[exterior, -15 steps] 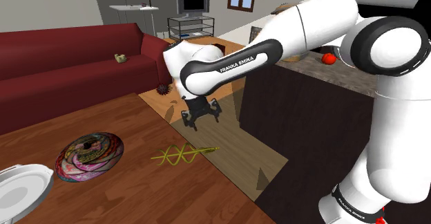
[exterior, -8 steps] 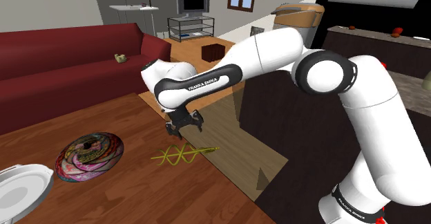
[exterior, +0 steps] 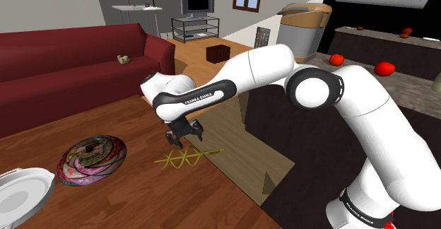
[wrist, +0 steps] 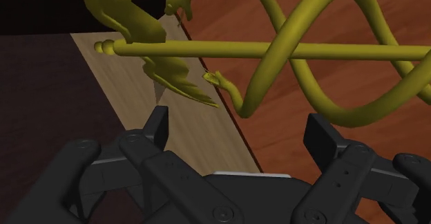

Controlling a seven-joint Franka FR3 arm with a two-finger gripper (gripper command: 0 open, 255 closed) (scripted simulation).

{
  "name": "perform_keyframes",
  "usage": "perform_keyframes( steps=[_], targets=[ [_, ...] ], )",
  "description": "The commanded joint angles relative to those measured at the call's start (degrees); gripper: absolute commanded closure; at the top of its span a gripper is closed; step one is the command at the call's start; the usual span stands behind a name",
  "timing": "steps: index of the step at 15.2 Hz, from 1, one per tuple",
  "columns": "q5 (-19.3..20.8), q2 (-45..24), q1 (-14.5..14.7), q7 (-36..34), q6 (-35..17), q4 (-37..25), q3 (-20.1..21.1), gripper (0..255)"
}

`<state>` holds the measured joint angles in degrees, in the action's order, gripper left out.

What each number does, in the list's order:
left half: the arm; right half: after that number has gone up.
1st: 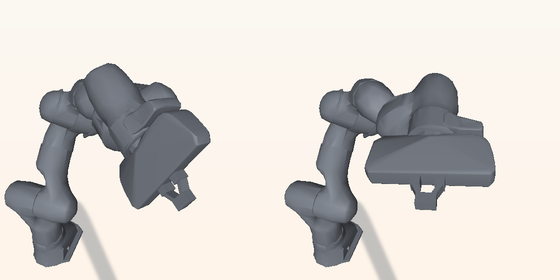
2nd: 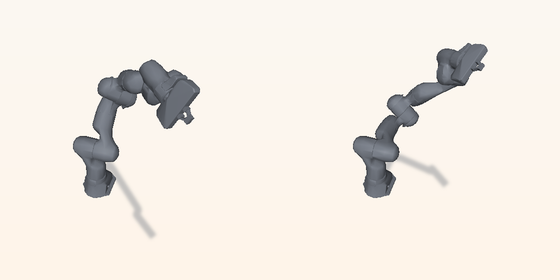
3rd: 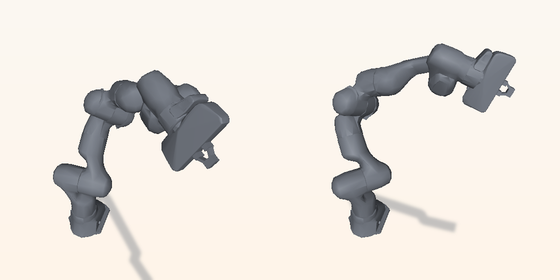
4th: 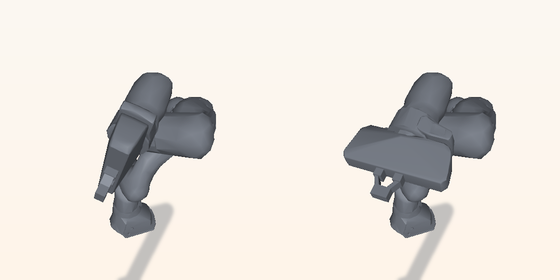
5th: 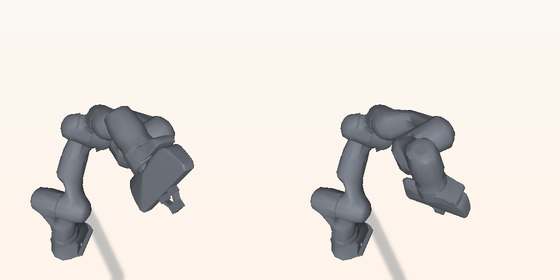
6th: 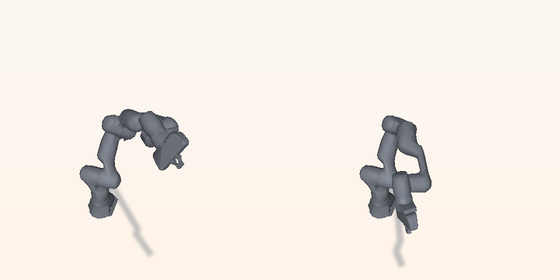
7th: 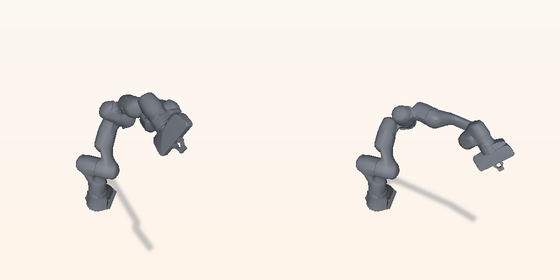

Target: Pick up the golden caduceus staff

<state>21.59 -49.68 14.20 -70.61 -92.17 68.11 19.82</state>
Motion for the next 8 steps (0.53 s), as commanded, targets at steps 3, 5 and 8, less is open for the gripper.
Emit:
perform_keyframes(
  steps=[3,5,8],
  targets=[
    [0.08,-0.64,0.07,-0.31,-1.07,0.85,0.01,0],
    [0.10,-0.77,0.09,-0.23,-0.94,0.56,-0.02,255],
    [0.10,-0.86,0.16,-0.29,-0.93,0.48,-0.01,255]
  ],
)
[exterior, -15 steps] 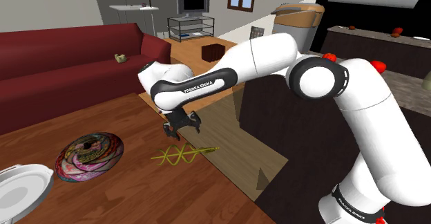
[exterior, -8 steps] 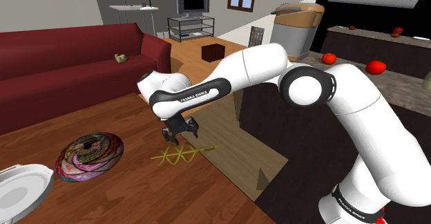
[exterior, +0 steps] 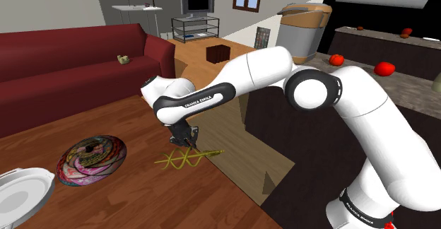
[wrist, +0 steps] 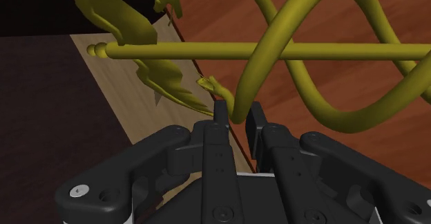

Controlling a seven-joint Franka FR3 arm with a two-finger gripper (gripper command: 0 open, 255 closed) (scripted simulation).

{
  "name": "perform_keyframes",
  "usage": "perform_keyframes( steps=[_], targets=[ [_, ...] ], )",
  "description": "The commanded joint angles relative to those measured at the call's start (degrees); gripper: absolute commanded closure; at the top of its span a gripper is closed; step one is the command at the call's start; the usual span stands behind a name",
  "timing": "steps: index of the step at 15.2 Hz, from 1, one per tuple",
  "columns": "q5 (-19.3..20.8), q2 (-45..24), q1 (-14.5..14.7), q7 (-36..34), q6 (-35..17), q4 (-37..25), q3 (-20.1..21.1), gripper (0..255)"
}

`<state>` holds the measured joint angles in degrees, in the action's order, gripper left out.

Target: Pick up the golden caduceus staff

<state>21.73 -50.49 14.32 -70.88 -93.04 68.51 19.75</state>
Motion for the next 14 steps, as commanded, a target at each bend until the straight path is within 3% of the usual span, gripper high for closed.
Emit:
perform_keyframes(
  steps=[1,5,14],
  targets=[
    [-0.04,-0.15,0.08,0.00,0.01,-0.09,0.04,255],
    [-0.06,0.16,-0.05,-0.03,-0.20,0.45,0.08,255],
    [-0.82,3.10,-0.02,0.85,4.54,-1.53,0.61,255]
  ],
)
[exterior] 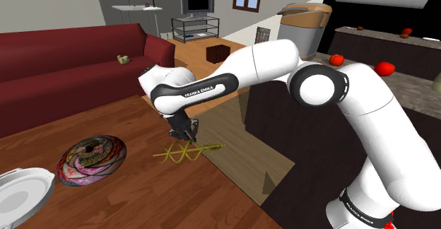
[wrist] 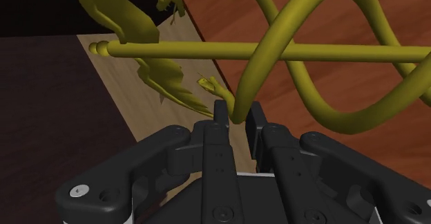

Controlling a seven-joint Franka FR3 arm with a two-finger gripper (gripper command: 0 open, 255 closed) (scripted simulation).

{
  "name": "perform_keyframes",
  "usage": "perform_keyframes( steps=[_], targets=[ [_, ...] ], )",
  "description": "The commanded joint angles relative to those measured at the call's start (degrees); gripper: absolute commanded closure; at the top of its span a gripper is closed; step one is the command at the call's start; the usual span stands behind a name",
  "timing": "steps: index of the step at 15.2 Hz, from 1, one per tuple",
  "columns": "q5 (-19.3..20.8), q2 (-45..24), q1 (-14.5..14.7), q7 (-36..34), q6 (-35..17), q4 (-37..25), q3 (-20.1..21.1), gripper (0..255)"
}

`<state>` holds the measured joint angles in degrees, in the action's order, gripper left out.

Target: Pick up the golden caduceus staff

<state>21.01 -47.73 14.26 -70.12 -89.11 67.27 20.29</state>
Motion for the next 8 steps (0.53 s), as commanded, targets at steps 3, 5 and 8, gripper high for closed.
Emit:
perform_keyframes(
  steps=[3,5,8],
  targets=[
    [-0.31,1.12,0.13,0.41,2.34,-1.32,0.20,255],
    [-0.44,1.57,0.21,0.64,3.53,-2.11,0.28,255],
    [-0.51,1.81,0.27,0.77,4.24,-2.61,0.31,255]
  ],
)
